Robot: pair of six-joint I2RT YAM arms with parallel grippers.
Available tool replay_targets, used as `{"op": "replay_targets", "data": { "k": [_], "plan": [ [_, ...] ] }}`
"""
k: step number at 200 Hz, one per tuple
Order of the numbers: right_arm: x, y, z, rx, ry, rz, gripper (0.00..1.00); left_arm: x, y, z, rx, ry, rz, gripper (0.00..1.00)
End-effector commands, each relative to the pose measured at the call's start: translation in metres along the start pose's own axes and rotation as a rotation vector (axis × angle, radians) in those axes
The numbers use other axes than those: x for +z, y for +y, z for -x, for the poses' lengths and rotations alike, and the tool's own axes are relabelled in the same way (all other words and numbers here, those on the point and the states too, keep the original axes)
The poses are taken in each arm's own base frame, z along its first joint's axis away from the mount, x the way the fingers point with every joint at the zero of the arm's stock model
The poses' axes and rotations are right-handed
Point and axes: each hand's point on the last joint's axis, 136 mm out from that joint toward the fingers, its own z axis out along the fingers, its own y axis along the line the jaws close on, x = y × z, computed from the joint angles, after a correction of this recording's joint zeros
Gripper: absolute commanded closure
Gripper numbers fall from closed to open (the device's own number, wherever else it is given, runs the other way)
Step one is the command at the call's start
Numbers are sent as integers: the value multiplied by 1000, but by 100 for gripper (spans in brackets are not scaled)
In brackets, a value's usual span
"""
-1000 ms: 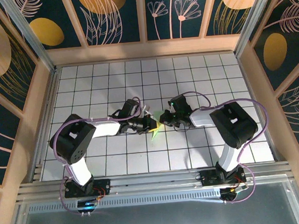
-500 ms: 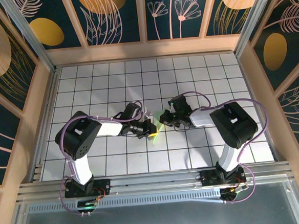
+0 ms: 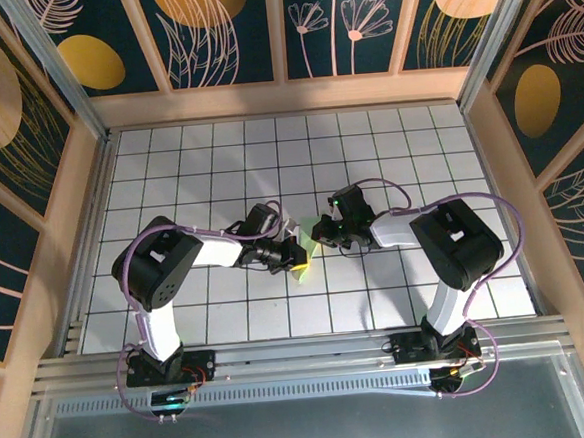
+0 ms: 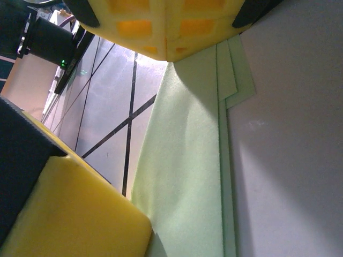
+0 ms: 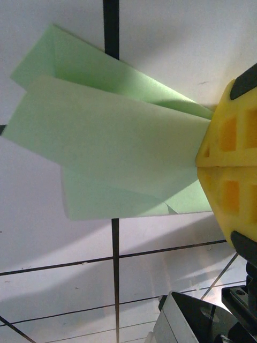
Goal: Fold a paper plane with a square sheet of paper (fold left side to right side)
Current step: Fold the wing for the fifth time at the center of the table.
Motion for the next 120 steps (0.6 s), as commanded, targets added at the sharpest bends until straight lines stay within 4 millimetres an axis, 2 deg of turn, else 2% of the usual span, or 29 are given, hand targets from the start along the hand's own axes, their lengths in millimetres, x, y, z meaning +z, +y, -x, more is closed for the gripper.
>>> {"op": "replay_targets", "data": {
  "k": [1,18,34,67,120],
  "plan": [
    [-7,-9,-4,-9,12,-58,100,12,45,-21,-51,53,184,100],
    [-17,10,9,-50,-41,-7,100,10,59,-21,-43,41,271,100],
    [-24,17,12,-85,-73,25,100,8,69,-22,-40,28,320,100],
    [-26,23,-5,-106,-50,103,100,6,76,-22,-28,16,368,100],
    [-17,19,-22,-96,-21,90,100,7,76,-21,-21,16,383,100]
  ]
}}
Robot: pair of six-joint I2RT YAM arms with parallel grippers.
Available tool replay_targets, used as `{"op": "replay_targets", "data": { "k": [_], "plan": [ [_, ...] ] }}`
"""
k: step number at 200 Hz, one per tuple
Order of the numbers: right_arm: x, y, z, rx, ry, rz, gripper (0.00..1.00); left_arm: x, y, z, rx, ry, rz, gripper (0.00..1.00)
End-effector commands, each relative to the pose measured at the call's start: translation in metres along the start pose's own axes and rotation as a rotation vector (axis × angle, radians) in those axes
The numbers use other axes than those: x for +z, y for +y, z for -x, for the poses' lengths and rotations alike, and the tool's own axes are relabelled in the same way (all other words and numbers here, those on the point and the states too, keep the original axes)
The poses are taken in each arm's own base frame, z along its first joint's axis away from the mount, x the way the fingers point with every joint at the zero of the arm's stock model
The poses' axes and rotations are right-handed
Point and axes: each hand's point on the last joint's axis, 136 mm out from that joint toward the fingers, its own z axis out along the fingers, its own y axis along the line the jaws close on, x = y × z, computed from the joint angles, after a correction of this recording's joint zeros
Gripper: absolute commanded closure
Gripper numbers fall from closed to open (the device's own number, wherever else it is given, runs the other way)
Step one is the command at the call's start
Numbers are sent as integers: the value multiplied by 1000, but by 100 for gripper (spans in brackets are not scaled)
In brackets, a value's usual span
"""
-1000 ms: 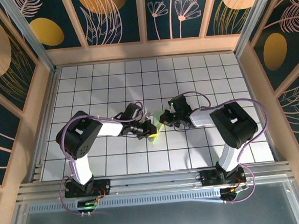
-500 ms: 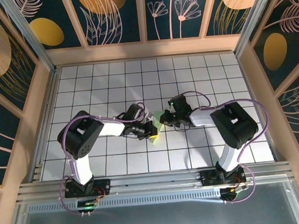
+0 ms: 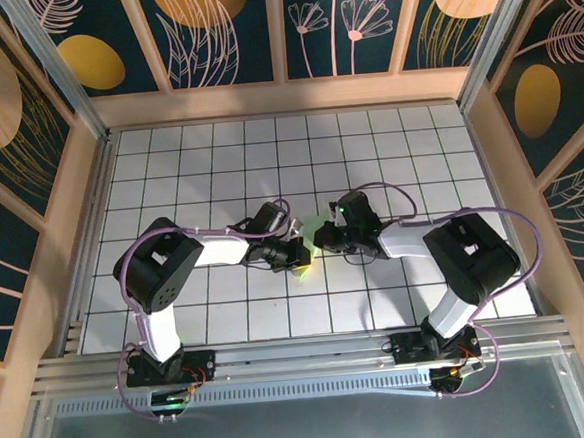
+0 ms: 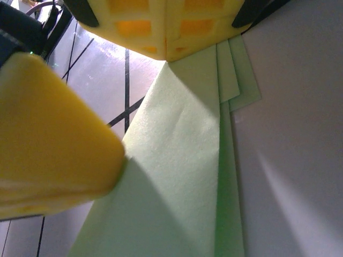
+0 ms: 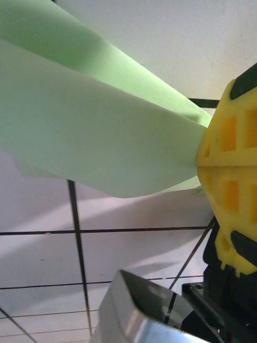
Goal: Fold a paper plane with a square sheet of paper (fold left side to right side)
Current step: Fold the wing for the fifth time at the center of the table.
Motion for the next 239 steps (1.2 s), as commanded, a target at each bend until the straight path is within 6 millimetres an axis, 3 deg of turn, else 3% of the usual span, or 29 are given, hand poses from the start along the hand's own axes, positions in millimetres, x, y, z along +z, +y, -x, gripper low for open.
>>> {"op": "replay_targets", "data": {
  "k": [1,125,182,188,239],
  "plan": [
    [2,9,-2,-13,-8,34,100,9,73,-28,-85,54,268,100],
    [17,-20,0,-17,-3,-74,100,4,81,-29,-77,55,330,100],
    [15,-29,16,-34,-27,-84,100,2,87,-30,-71,60,362,100],
    [11,-36,26,-16,-50,-94,100,2,86,-30,-70,59,361,100],
    [3,-53,55,-7,-99,-101,100,3,87,-30,-71,63,362,100]
  ]
}}
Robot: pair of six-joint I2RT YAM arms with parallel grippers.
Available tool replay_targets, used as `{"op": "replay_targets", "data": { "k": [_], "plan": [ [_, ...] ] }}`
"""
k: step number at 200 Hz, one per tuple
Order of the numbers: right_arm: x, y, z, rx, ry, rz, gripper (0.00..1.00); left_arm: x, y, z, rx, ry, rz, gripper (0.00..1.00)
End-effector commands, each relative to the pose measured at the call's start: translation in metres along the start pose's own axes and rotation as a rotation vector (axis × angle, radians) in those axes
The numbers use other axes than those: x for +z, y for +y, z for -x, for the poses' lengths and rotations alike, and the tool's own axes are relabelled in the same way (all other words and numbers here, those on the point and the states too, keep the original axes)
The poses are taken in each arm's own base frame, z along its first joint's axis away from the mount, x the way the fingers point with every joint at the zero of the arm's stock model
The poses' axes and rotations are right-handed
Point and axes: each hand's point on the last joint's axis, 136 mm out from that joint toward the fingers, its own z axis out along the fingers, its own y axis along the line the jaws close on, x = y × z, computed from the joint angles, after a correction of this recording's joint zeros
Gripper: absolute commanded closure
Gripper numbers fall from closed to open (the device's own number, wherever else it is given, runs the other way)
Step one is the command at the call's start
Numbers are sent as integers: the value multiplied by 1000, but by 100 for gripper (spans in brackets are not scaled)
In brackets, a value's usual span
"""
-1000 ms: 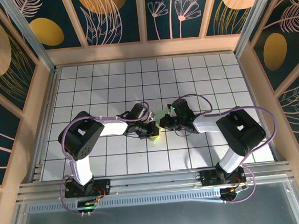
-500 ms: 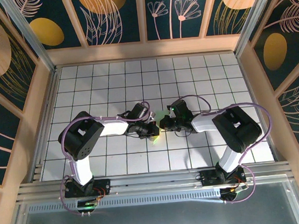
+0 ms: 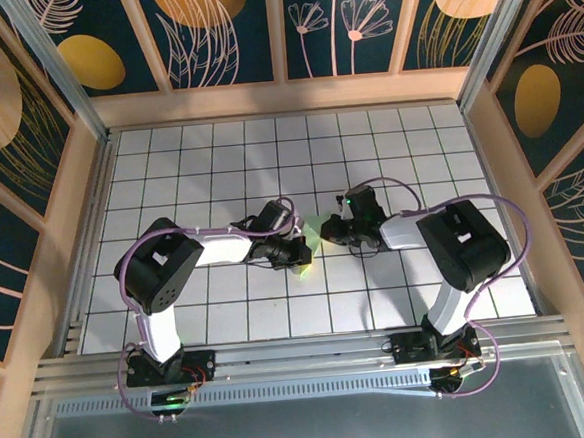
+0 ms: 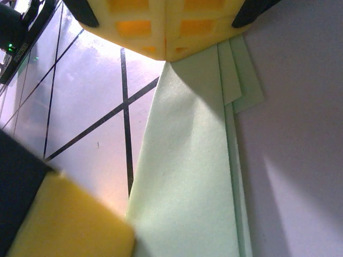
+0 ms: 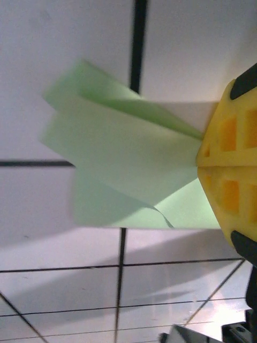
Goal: Fold a paper plane with a square sheet of paper (fold left side to right side)
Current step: Fold the wing for the fifth time at the center of the table.
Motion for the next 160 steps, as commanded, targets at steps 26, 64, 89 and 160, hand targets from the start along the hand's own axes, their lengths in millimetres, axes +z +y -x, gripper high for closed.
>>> {"op": "replay_targets", "data": {
  "k": [26,64,89,160],
  "plan": [
    [1,-30,34,-8,-65,-76,100,7,83,-39,-106,92,298,100],
    [-3,-42,59,6,-101,-83,100,7,84,-40,-108,93,299,100],
    [-1,-50,72,5,-110,-99,100,7,84,-40,-107,90,298,100],
    [-39,-19,85,-22,-163,-41,100,5,83,-39,-107,73,292,100]
  ]
}}
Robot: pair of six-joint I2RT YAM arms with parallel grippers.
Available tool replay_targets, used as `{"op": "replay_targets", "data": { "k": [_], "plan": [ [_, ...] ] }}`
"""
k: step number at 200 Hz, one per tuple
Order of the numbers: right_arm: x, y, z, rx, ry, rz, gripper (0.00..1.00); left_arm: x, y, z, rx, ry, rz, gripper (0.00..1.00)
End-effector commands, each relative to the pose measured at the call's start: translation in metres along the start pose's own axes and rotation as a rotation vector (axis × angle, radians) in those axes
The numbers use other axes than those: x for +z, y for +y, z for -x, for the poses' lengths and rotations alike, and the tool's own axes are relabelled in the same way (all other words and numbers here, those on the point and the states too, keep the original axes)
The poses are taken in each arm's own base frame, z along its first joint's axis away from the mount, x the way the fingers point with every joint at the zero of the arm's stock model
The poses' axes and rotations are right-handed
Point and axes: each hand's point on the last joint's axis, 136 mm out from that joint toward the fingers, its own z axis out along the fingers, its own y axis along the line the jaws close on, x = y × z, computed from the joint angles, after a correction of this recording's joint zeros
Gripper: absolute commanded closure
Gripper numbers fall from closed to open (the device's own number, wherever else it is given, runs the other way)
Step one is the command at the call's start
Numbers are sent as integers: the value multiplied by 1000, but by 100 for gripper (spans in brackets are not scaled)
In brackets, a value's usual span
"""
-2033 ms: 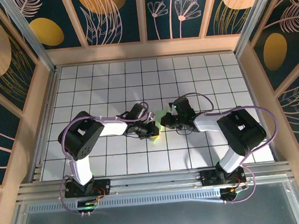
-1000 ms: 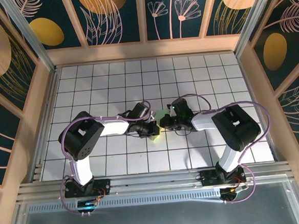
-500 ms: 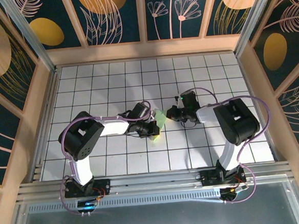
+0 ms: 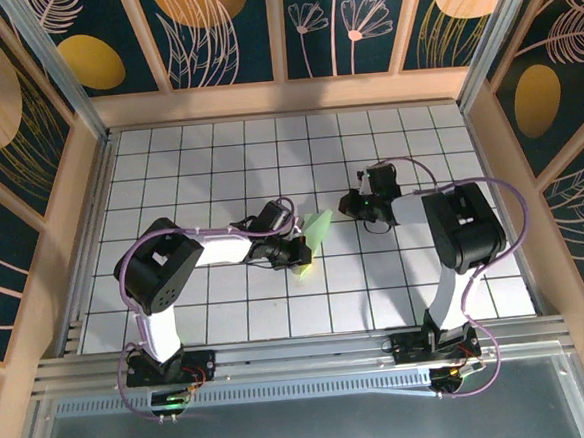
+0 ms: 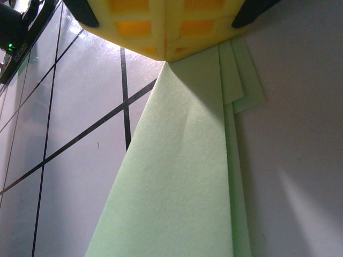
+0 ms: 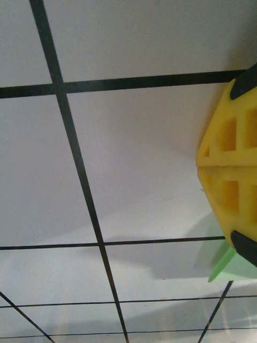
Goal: Fold a paper plane with a square sheet of paper (fold left side to right side)
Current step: Fold the wing for the fifth time at the center of the table.
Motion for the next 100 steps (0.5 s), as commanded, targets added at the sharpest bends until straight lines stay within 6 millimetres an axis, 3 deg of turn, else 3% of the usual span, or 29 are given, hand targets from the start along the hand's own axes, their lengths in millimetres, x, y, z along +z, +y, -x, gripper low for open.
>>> {"op": "replay_targets", "data": {
  "k": [1,25,49,100],
  "plan": [
    [-26,22,5,-38,-37,31,100,5,83,-40,-110,77,294,100],
    [-36,47,-19,-25,1,102,100,4,82,-39,-107,76,292,100],
    [-30,67,-55,18,92,155,100,4,82,-39,-105,75,291,100],
    [-5,79,-109,84,224,174,100,5,83,-39,-103,76,295,100]
  ]
}}
